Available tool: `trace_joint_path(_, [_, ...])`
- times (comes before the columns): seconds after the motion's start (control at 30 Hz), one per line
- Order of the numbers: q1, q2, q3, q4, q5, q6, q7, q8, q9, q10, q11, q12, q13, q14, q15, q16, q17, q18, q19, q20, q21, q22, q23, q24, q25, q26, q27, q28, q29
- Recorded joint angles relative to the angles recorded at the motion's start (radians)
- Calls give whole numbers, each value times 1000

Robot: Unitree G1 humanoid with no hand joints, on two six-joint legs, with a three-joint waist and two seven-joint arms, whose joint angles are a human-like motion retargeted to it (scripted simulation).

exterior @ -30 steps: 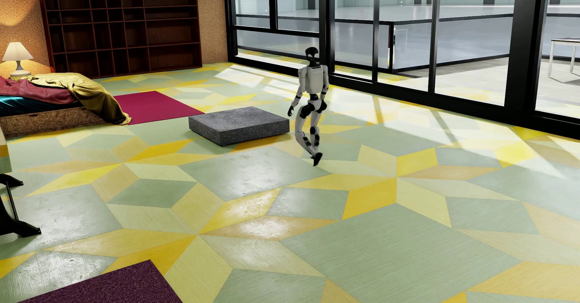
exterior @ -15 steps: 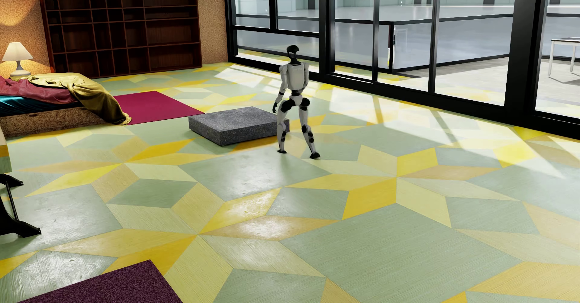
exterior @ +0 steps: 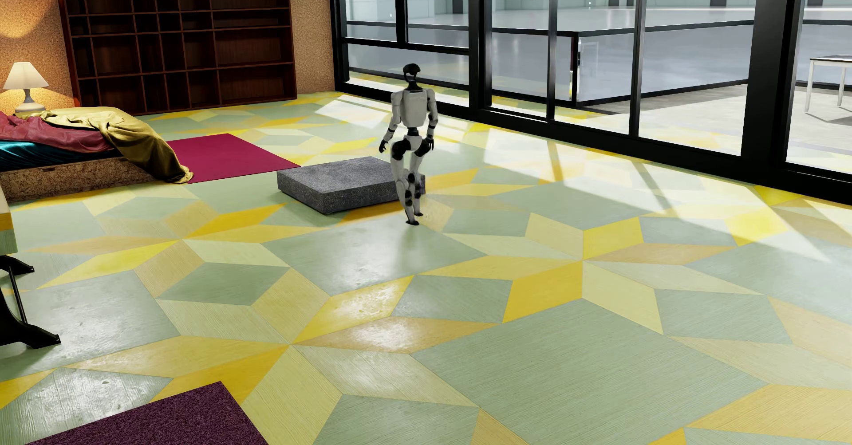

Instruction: Head to the coffeetable

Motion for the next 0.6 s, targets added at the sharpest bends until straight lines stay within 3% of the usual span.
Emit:
trace_joint_path(0.03, [22,22,-10,-7,40,4,-28,97,0,-6,-90,-6,9,-3,123,4,5,-3,17,-17,-1,-4,4,-4,-7,-1,0,-6,0])
trace_joint_path(0.07, [41,34,-15,-12,46,6,-52,122,3,1,-80,-11,16,-8,134,3,10,-7,4,-28,-1,-3,12,-7,-15,5,1,-6,1])
trace_joint_path(0.17, [91,107,-17,-10,8,17,-127,38,-2,8,-95,-23,27,25,86,-10,40,-54,-36,-28,0,34,48,-17,-37,49,13,12,29])
trace_joint_path(0.23, [100,158,-12,7,-2,29,-174,-16,-12,18,-152,-12,7,71,93,-19,53,-100,-55,-16,21,57,74,-24,-55,71,12,13,95])
trace_joint_path(0.33, [107,206,-12,33,9,43,-223,-61,-18,45,-185,34,-60,107,77,-2,41,-159,-74,-42,70,65,62,-20,-111,47,-17,-9,151])
trace_joint_path(0.5, [142,252,-21,70,39,65,-259,-91,-29,43,-190,72,-133,137,35,24,76,-209,-92,-98,-19,146,-20,11,-33,105,-26,-69,64])
trace_joint_path(0.6, [141,268,-24,83,53,74,-274,-97,-35,65,-191,67,-161,153,10,31,82,-209,-96,-97,3,155,-42,12,-30,107,-35,-69,55])
